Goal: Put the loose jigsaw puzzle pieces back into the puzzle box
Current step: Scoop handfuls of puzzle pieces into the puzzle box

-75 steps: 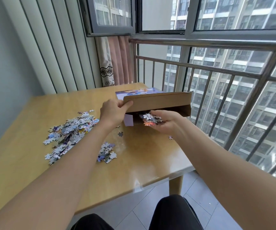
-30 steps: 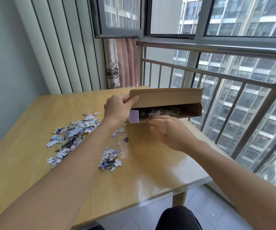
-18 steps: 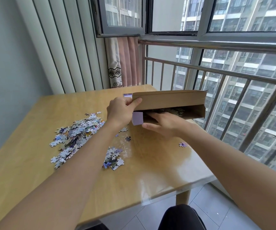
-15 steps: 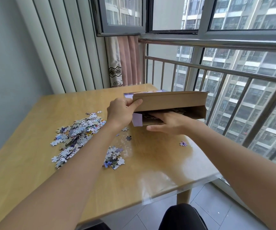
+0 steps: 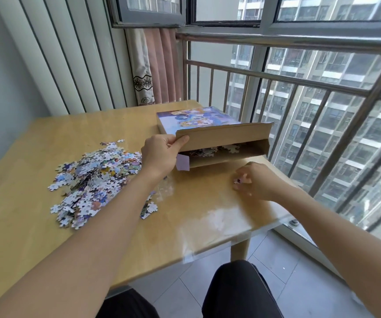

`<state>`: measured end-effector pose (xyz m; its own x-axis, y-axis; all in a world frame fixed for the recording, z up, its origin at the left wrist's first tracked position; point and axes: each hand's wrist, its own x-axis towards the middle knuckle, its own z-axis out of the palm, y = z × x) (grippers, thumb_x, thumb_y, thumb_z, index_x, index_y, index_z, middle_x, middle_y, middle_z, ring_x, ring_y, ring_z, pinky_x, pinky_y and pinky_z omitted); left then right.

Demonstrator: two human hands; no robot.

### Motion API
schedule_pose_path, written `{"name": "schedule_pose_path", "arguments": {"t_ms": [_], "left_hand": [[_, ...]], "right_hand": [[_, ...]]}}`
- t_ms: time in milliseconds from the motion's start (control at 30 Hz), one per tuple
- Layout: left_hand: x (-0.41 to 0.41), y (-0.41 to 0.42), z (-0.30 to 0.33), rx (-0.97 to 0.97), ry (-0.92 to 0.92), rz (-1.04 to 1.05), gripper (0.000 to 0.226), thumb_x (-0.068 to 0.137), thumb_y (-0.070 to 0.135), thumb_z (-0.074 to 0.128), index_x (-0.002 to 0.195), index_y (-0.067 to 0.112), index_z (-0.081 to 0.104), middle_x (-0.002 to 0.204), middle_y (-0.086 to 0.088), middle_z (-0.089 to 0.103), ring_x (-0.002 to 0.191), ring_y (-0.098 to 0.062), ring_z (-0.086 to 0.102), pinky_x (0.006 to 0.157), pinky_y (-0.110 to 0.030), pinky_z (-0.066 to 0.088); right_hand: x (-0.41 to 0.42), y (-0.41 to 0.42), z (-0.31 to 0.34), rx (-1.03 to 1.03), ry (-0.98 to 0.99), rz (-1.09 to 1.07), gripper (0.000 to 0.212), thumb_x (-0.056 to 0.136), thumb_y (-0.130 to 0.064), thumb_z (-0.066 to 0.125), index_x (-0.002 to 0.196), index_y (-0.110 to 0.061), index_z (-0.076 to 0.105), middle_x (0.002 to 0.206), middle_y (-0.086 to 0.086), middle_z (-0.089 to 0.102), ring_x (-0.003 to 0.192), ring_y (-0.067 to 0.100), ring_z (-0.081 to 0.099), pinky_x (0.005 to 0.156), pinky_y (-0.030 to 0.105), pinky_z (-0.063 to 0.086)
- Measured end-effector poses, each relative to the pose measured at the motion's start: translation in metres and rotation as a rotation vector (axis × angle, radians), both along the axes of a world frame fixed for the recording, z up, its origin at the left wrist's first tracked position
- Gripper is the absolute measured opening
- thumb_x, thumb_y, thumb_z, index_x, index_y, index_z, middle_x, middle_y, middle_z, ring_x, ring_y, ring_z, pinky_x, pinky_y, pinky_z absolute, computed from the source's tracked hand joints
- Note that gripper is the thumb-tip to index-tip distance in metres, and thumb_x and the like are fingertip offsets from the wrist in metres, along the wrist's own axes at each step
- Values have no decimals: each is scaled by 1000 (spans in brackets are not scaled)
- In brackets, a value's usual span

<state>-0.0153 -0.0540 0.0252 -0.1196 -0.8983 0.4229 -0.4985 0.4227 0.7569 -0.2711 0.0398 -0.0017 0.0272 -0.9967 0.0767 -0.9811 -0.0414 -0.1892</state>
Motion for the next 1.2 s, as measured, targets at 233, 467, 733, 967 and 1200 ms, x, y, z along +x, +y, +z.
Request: {"name": "schedule_pose_path", "arguments": {"t_ms": [233,467,733,967,1200], "left_hand": [[2,2,-17,139,-38,-111,57,95,40,66,45,17,49,41,8,40,57,-25,53,57,-33,36],[20,0,-15,230,-99,-206,63,99,39,59,39,27,46,39,12,34,55,-19,51,63,-34,43],[74,6,-17,231,-8,-298,16,93,25,70,108,31,73,112,15,72,109,0,64,95,-23,49],[173,5,-33,-130,-62,238,33,91,30,66,125,28,68,127,11,66,116,-3,57,100,-23,44],[231,-1,-66,242,-180,347,72,80,40,75,144,21,49,149,-3,48,137,-21,43,107,-31,35]], "right_hand": [[53,21,-31,-224,-311,-26,10,88,-10,69,88,-5,78,90,10,70,92,26,59,84,40,45],[154,11,-36,-212,-496,197,10,85,-2,67,91,4,72,89,15,69,84,28,62,79,42,50],[198,-6,-40,-206,-569,180,48,89,-2,58,136,3,52,142,20,53,112,32,56,92,34,40],[243,-25,-45,32,-531,-13,92,100,-61,39,158,-4,-3,168,14,-10,155,24,-9,123,37,8],[278,-48,-36,17,-415,0,84,94,-63,50,147,-1,32,156,21,30,148,36,23,119,46,26]]}}
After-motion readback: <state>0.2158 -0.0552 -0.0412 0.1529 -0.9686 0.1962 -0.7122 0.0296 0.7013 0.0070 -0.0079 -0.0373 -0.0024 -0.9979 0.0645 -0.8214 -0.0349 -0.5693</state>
